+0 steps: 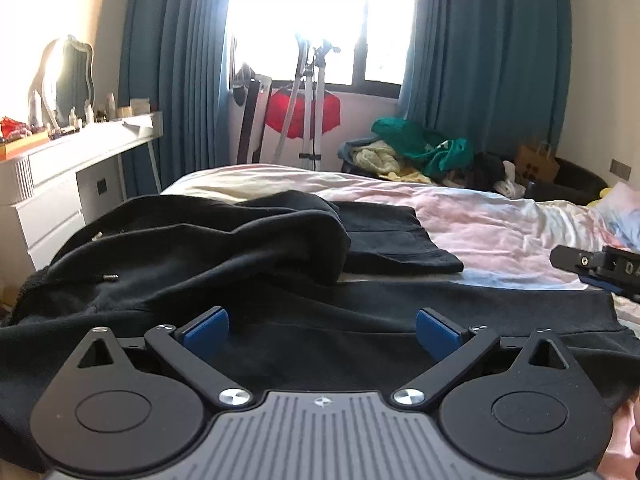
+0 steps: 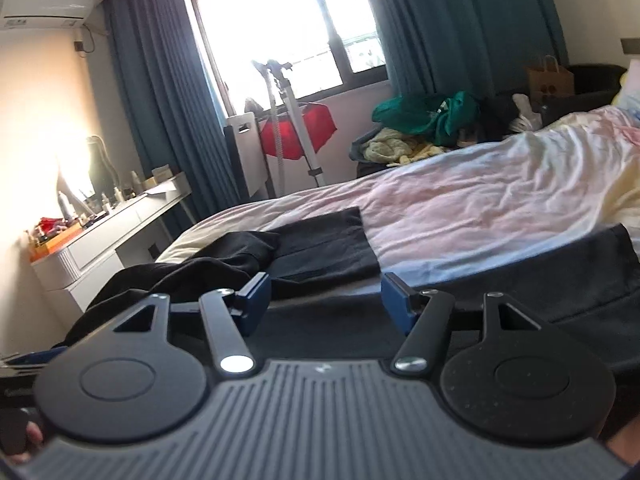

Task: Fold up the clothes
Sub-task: 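Grasp the garment leg hem with the right gripper and fold it toward the left gripper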

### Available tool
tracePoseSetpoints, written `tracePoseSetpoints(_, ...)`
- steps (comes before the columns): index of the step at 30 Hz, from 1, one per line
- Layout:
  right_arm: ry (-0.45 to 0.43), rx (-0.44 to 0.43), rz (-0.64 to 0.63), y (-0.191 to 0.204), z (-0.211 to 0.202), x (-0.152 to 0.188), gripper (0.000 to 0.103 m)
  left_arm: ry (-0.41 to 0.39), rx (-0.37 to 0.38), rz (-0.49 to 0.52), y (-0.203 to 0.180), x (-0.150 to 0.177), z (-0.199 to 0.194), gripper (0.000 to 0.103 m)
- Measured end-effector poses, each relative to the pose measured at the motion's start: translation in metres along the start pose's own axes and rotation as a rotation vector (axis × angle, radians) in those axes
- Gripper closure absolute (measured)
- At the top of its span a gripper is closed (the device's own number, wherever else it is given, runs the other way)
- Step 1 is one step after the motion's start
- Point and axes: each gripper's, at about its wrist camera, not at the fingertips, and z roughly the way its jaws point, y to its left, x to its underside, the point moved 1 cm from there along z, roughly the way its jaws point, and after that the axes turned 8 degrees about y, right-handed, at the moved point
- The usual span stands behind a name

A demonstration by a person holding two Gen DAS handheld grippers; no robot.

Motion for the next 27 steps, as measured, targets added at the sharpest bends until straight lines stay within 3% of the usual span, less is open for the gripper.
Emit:
tracePoseSetpoints(4, 0.031, 0.028, 0.06, -0.013, 0.009, 0.002, 0.038, 0.015, -0.023, 0.034, 0.005, 0.003, 0.007, 0.002)
tracePoseSetpoints(9, 0.097, 0.003, 0.151, -0.025, 0.019, 0.01, 0.038, 0.029, -0.023, -0.006, 0.018, 0.003, 0.008, 0.002)
tracePoseSetpoints(15, 0.254, -0.108, 0.395, -0.038, 0.068, 0.012, 0.038, 0.037, -0.036, -0.08, 0.03, 0.002, 0.009, 0.002)
tracePoseSetpoints(22, 0.291, -0.082, 0.594, -0.041, 0.169, 0.007, 0.039, 0.055, 0.027, -0.179, 0.049, 0.006, 0.018, 0.002)
tracePoseSetpoints(27, 0.201, -0.085, 0.679, -0.04, 0.232, 0.005, 0.042, 0.038, 0.079, -0.215, 0.065, 0.013, 0.038, 0.002)
